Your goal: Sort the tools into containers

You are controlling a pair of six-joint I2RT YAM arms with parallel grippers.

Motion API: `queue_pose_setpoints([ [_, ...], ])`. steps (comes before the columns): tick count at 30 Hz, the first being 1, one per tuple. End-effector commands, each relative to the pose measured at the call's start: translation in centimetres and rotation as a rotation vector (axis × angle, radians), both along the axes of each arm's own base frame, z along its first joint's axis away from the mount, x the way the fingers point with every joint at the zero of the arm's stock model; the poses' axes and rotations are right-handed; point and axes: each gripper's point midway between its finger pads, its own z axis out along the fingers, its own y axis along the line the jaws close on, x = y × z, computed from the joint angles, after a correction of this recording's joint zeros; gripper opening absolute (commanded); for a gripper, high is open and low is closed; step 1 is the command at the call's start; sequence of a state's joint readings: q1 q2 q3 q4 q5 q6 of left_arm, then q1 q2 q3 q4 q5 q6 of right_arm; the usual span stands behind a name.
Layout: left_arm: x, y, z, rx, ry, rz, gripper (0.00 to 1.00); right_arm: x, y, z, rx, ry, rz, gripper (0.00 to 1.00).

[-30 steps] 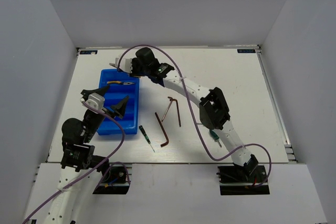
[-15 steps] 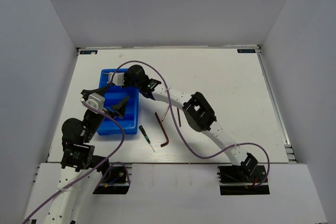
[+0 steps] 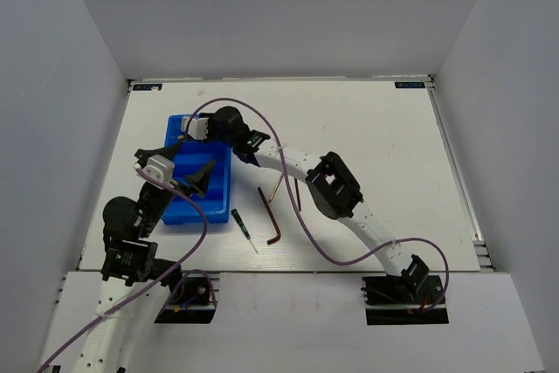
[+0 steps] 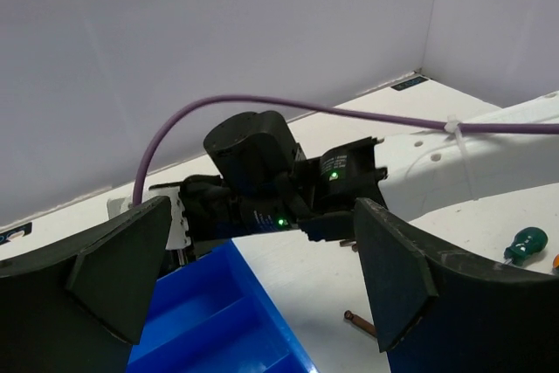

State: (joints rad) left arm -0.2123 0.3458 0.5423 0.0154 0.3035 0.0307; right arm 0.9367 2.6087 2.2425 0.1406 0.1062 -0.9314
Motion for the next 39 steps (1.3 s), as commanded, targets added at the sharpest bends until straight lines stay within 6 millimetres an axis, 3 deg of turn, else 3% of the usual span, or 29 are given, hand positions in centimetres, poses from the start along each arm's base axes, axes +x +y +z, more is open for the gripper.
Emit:
queue_pose_setpoints([
  [1,0.2,-0.1,-0.5,0.010,0.010,-0.004,0.95,-0.5,-0.4,10.9,0.185,-0.084,-0.024,0.44],
  [4,0.3,-0.3,-0.7,0.015,0.019,-0.015,0.91,-0.9,-1.2,13.7,0.239,-0.081,-0.046,0.25],
  [5,0.2,-0.4,-0.7,0.017,0.018,-0.023,0.90,-0.9,-1.5,14.0,0.264,-0.055,-0.063,0.23],
  [8,0.4,-0.5,-0.9,0.010,0.033,-0.026,0.79,-1.9,-2.9,18.1,0.345,-0.027,-0.079,0.25],
  [9,0.4,-0.5,-0.7,0.008,0.024,-0.026,0.68,-2.1,-3.2,18.1,0.339,-0.011,-0.083,0.27],
  [11,0.6,-0.6,-1.0,-0.002,0.043,-0.029,0.47,-2.0,-4.4,20.3,0.375,-0.003,-0.111,0.34],
  [13,1.0,-1.0,-1.5,-0.017,0.066,-0.043,0.11,-2.0,-5.7,18.5,0.316,0.073,-0.172,0.35],
  [14,1.4,-1.4,-2.1,-0.032,0.105,-0.062,0.03,-1.3,-7.6,18.8,0.308,0.101,-0.218,0.35],
  [15,2.5,-2.0,-3.6,-0.014,0.180,-0.084,0.00,-1.9,-9.3,15.2,0.229,0.233,-0.288,0.27],
  [17,3.3,-4.0,-4.4,-0.008,0.277,-0.181,0.00,-1.5,-13.2,14.3,0.200,0.322,-0.376,0.00],
  [18,4.6,-5.8,-6.5,0.017,0.399,-0.264,0.00,-3.1,-16.1,11.4,0.145,0.495,-0.442,0.00],
  [19,5.2,-6.5,-7.6,0.019,0.473,-0.298,0.04,-4.0,-17.5,9.6,0.109,0.567,-0.459,0.00],
  [20,5.8,-7.2,-8.6,0.025,0.539,-0.329,0.16,-4.9,-19.3,9.8,0.114,0.635,-0.474,0.00],
  [21,6.2,-8.0,-8.6,0.032,0.592,-0.368,0.30,-6.4,-21.7,7.6,0.063,0.725,-0.489,0.02],
  [22,7.3,-8.7,-10.9,0.047,0.681,-0.383,0.46,-7.1,-22.7,7.2,0.043,0.764,-0.482,0.23],
  [23,7.8,-9.2,-11.4,0.051,0.711,-0.391,0.56,-8.5,-24.5,8.1,0.021,0.781,-0.492,0.46],
  [24,8.5,-10.0,-10.6,0.069,0.698,-0.390,0.68,-8.9,-27.4,6.1,-0.031,0.839,-0.545,0.68],
  [25,8.6,-10.5,-11.2,0.097,0.723,-0.399,0.71,-9.3,-28.6,5.8,-0.037,0.870,-0.570,0.66],
  [26,9.1,-11.4,-12.8,0.120,0.782,-0.395,0.71,-9.9,-30.3,6.5,-0.018,0.920,-0.588,0.51],
  [27,9.9,-12.1,-11.9,0.136,0.769,-0.397,0.71,-10.4,-31.7,5.6,0.006,1.006,-0.610,0.01],
  [29,10.9,-13.2,-13.9,0.181,0.841,-0.375,0.66,-12.3,-34.8,5.1,0.021,1.133,-0.693,0.00],
  [31,10.4,-15.2,-15.6,0.232,0.893,-0.386,0.57,-14.8,-36.2,3.5,0.054,1.274,-0.717,0.02],
  [32,11.1,-15.2,-16.5,0.260,0.899,-0.325,0.43,-15.4,-36.2,3.2,0.064,1.290,-0.708,0.16],
  [33,10.7,-16.6,-18.1,0.294,0.930,-0.326,0.42,-15.9,-36.6,3.7,0.103,1.289,-0.703,0.30],
  [34,10.7,-17.2,-18.9,0.315,0.940,-0.318,0.40,-17.7,-37.5,1.8,0.105,1.305,-0.728,0.54],
  [35,10.9,-17.7,-19.5,0.327,0.949,-0.299,0.37,-16.8,-37.9,1.8,0.137,1.239,-0.739,0.68],
  [36,10.1,-18.7,-20.5,0.350,0.968,-0.308,0.36,-16.9,-39.0,3.4,0.181,1.167,-0.735,0.71],
  [37,10.5,-19.0,-21.0,0.374,0.962,-0.270,0.36,-17.7,-40.1,1.8,0.149,1.171,-0.766,0.51],
  [39,10.5,-19.9,-22.9,0.422,1.000,-0.233,0.28,-17.2,-42.0,2.3,0.176,1.133,-0.828,0.02],
])
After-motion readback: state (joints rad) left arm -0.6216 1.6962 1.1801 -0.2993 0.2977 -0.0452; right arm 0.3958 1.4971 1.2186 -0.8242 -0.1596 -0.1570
